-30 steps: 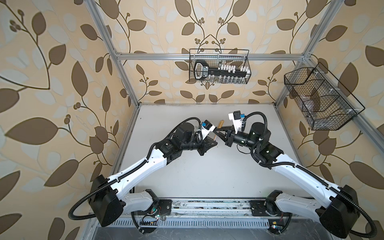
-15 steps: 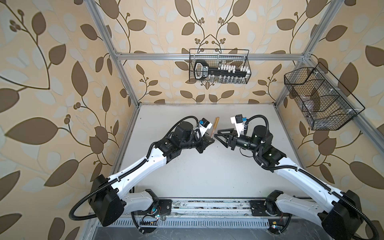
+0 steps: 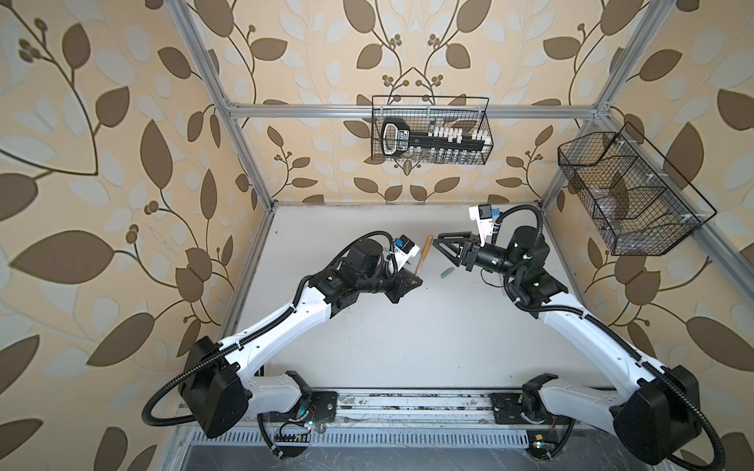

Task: Insert pens into pen caps
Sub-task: Put on the pen cap to the pen.

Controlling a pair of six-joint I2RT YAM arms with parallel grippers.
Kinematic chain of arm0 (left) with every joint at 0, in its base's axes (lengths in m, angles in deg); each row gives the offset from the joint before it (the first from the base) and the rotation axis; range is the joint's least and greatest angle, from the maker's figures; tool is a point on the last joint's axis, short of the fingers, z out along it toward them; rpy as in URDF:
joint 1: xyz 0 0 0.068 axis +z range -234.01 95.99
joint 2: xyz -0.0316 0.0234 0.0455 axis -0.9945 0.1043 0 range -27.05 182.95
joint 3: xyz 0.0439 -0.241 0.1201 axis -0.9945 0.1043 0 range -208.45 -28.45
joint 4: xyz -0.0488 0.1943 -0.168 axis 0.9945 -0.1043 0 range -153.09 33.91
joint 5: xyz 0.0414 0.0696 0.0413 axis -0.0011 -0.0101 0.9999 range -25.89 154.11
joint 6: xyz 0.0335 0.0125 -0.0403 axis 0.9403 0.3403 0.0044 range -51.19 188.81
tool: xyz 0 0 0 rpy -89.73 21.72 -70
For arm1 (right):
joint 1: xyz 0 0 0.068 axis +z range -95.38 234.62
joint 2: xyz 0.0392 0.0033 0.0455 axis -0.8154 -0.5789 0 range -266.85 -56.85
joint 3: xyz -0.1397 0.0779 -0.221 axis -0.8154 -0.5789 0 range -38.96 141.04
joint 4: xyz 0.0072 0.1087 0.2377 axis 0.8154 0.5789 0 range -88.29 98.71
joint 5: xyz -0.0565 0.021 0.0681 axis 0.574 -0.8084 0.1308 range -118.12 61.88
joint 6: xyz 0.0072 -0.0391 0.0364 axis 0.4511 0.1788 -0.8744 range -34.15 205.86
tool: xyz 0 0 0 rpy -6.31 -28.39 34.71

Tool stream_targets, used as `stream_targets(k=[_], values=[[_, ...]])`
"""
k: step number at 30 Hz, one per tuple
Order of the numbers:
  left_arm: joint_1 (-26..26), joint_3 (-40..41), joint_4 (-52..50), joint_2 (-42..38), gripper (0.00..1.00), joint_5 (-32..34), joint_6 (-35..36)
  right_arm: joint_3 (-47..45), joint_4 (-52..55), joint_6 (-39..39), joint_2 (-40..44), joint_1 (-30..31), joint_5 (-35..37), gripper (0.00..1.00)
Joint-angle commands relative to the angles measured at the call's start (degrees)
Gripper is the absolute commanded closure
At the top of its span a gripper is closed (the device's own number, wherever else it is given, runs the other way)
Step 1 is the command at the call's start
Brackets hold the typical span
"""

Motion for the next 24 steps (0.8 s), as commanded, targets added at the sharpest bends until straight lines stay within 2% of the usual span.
stream_targets(k=[1,14,24], values=[[0.0,-1.4,0.9,0.1,1.00,-1.9,-0.3,3.1,0.0,1.3,-1.8,0.0,-2.5,0.47],[0.0,-1.5,1.0,-0.1,1.00,-1.9,0.0,6.6,3.6,5.1,-5.5,2.3,-0.5,0.50],[0.0,-1.4,0.9,-0.3,1.00,-1.1,0.5,7.2,3.3,4.7,-6.9,2.7,-1.0,0.67]])
